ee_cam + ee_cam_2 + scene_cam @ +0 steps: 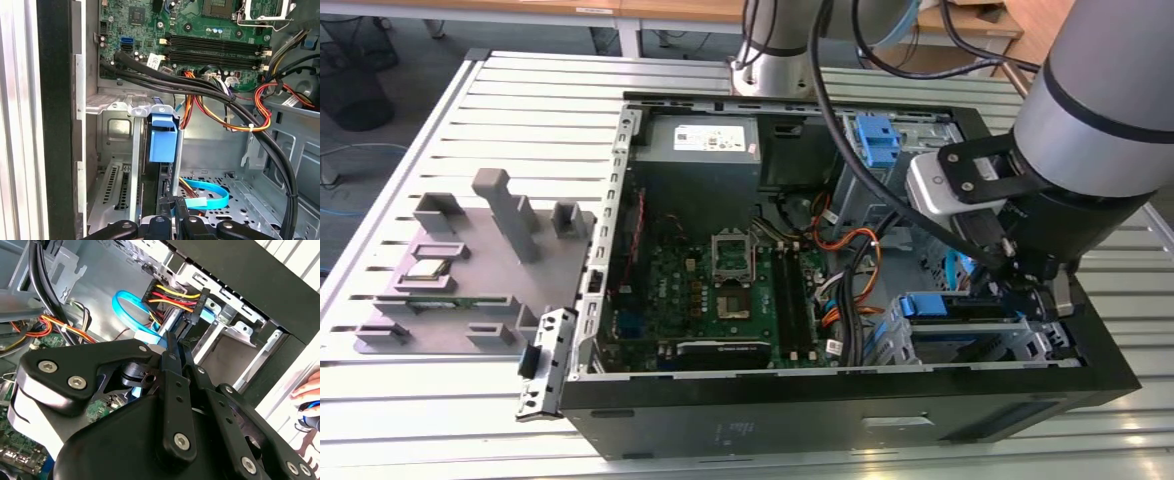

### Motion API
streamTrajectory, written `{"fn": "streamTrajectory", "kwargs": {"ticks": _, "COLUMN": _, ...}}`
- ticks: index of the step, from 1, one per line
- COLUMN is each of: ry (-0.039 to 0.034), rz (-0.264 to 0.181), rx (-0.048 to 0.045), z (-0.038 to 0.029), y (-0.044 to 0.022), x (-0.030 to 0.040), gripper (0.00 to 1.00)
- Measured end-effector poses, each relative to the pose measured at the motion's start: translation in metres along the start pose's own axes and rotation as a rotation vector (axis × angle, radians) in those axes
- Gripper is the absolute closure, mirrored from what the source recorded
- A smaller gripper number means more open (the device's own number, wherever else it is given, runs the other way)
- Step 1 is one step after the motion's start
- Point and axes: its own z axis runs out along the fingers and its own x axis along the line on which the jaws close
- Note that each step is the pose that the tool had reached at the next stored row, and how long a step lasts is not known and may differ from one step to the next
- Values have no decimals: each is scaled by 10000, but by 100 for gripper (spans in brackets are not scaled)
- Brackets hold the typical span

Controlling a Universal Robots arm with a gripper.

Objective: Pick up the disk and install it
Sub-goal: 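Insert the first disk wire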

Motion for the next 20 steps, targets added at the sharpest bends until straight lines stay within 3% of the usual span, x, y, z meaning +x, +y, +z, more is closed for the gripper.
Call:
{"fn": "streamTrajectory", "kwargs": {"ticks": 9, "ry": -52, "rz": -18, "rx": 302, "z": 10, "y": 54, "x": 29, "gripper": 84}}
{"fn": "streamTrajectory", "kwargs": {"ticks": 20, "ry": -55, "rz": -19, "rx": 326, "z": 7, "y": 89, "x": 28, "gripper": 84}}
